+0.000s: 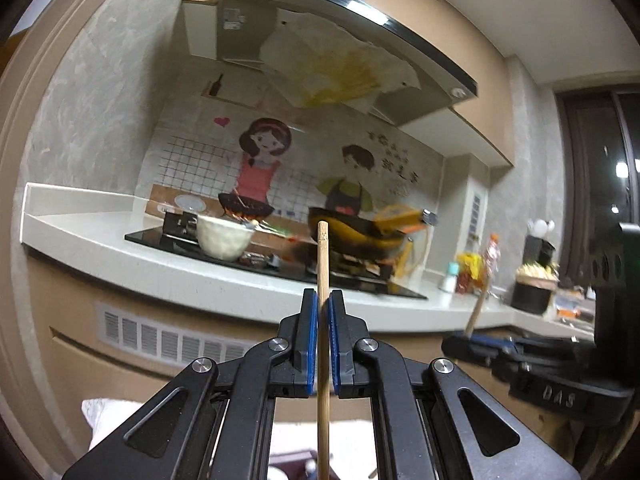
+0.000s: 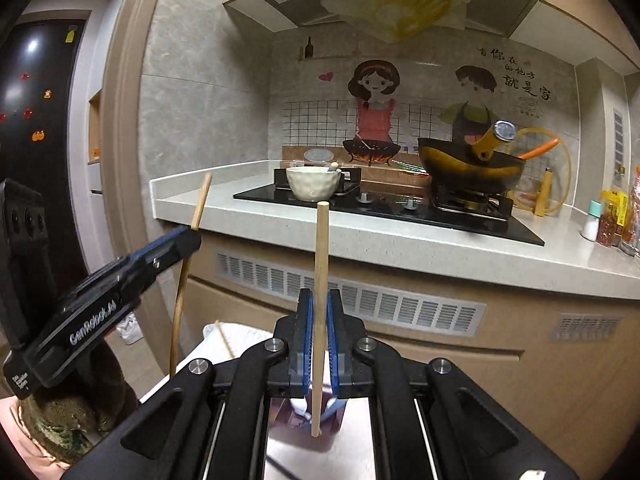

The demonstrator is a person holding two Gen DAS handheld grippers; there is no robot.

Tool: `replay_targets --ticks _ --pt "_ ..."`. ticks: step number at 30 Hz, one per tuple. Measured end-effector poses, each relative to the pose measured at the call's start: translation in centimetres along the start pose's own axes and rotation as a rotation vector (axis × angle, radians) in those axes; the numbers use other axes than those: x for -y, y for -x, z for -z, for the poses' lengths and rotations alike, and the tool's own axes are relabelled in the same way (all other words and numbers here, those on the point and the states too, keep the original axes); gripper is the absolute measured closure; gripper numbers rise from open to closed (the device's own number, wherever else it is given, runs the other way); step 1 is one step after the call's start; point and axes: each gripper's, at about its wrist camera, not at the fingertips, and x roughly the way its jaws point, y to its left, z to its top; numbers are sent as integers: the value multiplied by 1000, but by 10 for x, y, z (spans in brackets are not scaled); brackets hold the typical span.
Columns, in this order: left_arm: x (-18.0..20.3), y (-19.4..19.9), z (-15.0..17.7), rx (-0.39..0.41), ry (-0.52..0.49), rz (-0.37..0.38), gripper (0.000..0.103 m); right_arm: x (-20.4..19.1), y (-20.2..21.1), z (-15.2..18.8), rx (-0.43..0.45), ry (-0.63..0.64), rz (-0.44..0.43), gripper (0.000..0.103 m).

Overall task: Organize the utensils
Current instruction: 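Lift both chopsticks over the purple caddy and open both tools to drop them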

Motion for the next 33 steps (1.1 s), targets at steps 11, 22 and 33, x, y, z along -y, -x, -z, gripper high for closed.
replay_targets --ticks 11,22,33 --pt "-44 -77 59 -40 -15 -128 97 16 -91 30 -111 -62 -46 96" --pt "-81 -99 146 -170 72 -212 97 24 -140 94 -274 -90 -61 96" --pt "-93 -74 185 -374 179 -228 90 16 -148 139 -407 -67 -58 73"
